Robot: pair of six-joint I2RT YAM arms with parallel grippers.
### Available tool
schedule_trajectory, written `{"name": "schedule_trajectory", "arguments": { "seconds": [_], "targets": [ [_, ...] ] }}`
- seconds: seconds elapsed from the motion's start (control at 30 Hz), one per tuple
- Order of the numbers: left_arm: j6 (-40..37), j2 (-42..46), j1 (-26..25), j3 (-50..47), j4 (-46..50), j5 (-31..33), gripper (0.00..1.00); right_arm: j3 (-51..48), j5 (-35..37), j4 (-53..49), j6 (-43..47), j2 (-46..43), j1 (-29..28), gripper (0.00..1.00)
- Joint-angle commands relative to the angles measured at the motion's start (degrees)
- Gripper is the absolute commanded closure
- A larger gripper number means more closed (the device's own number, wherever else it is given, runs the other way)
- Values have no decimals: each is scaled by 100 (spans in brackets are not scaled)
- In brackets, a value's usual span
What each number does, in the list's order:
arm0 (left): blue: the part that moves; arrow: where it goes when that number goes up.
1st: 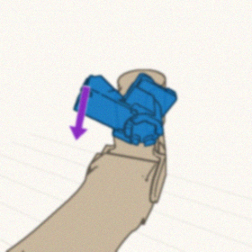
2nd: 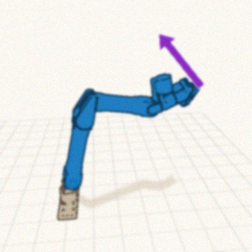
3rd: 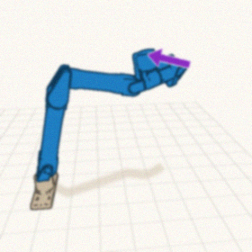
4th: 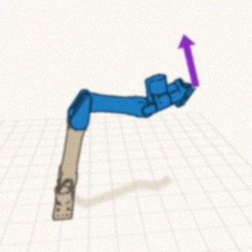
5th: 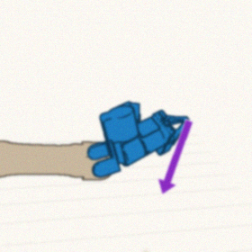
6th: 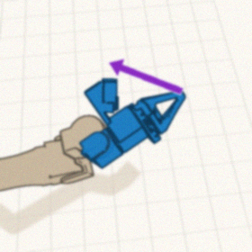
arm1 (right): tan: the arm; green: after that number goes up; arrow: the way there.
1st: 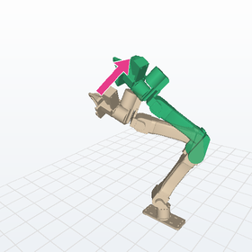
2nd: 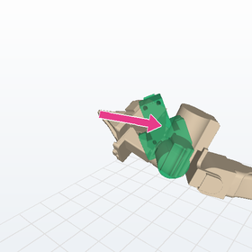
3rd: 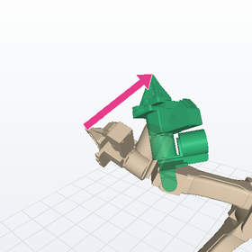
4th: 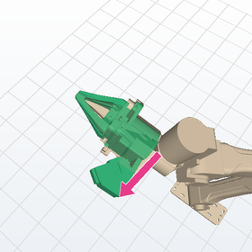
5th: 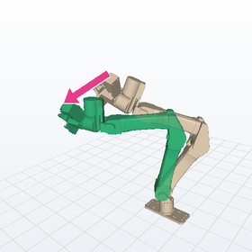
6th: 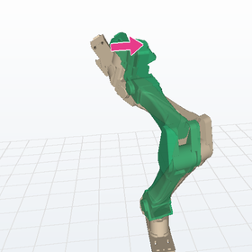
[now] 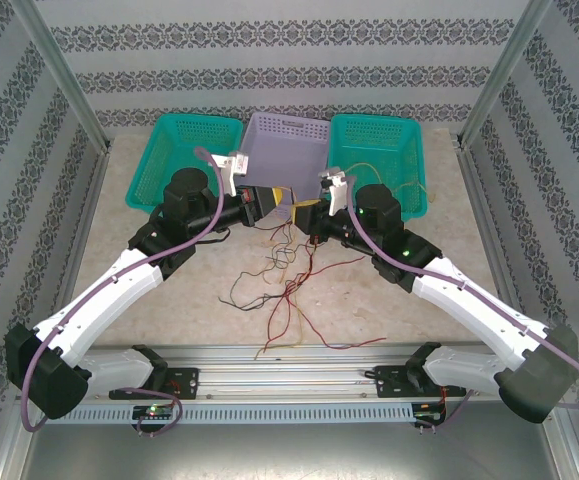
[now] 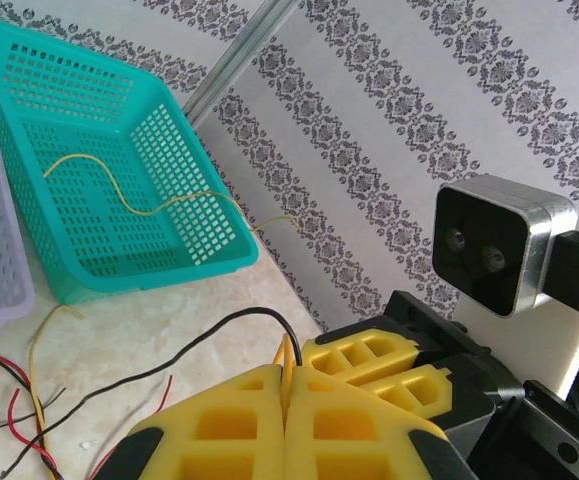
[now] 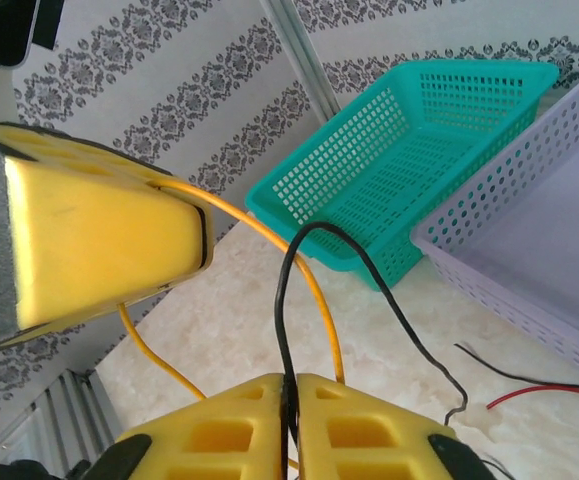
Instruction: Untangle the cables
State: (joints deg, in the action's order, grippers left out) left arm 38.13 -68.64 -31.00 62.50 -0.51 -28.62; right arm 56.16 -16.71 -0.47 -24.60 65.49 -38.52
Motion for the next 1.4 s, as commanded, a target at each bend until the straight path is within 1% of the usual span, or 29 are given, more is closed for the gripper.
{"name": "schedule_trajectory", "arguments": {
  "seconds": [0.0, 0.17, 0.37, 0.5, 0.57, 0.63, 0.7, 0.73, 0.8, 0.87, 0.93, 1.03, 1.17, 1.2, 1.3, 1.37],
  "targets": [
    [-191, 109, 14, 62, 155, 29, 100, 128, 32, -80, 114, -170, -11, 94],
    [-452, 140, 20, 179, 527, 209, 100, -83, -91, -115, 102, -439, 163, 100],
    [-591, 71, 40, 270, 793, 339, 100, -296, -408, -149, -27, -763, 491, 100],
    [-780, 99, 114, 370, 1038, 479, 100, -368, -338, -348, -27, -1076, 725, 100],
    [-903, 156, 261, 458, 1264, 568, 100, -404, -21, -514, -54, -1355, 945, 100],
    [-1031, 228, 480, 543, 1561, 676, 100, -446, 495, -712, -79, -1736, 1226, 100],
    [-1058, 329, 775, 595, 1827, 771, 100, -399, 1123, -1049, -120, -2137, 1621, 100],
    [-1074, 373, 886, 620, 1932, 809, 100, -336, 1327, -1220, -127, -2268, 1822, 100],
    [-1174, 469, 1062, 674, 2133, 965, 100, -175, 1655, -1518, -116, -2498, 2209, 100],
    [-1260, 553, 1149, 705, 2215, 1016, 100, -9, 1858, -1727, -31, -2643, 2476, 100],
    [-1357, 599, 1172, 750, 2281, 1101, 100, 113, 2144, -1897, 78, -2745, 2582, 100],
    [-1484, 645, 1174, 853, 2367, 1244, 100, 395, 2328, -2164, 249, -2786, 2697, 100],
    [-1803, 1017, 1246, 933, 2492, 1976, 100, 669, 2959, -2421, 436, -2908, 2780, 100],
    [-1835, 1131, 1308, 932, 2495, 2066, 100, 707, 2922, -2435, 426, -2925, 2812, 100],
    [-1897, 1355, 1346, 1052, 2536, 2075, 100, 920, 2099, -2377, 396, -2735, 2868, 100],
    [-1931, 1533, 1345, 1124, 2499, 2125, 100, 1198, 1804, -2520, 389, -2459, 2869, 100]
  ]
}}
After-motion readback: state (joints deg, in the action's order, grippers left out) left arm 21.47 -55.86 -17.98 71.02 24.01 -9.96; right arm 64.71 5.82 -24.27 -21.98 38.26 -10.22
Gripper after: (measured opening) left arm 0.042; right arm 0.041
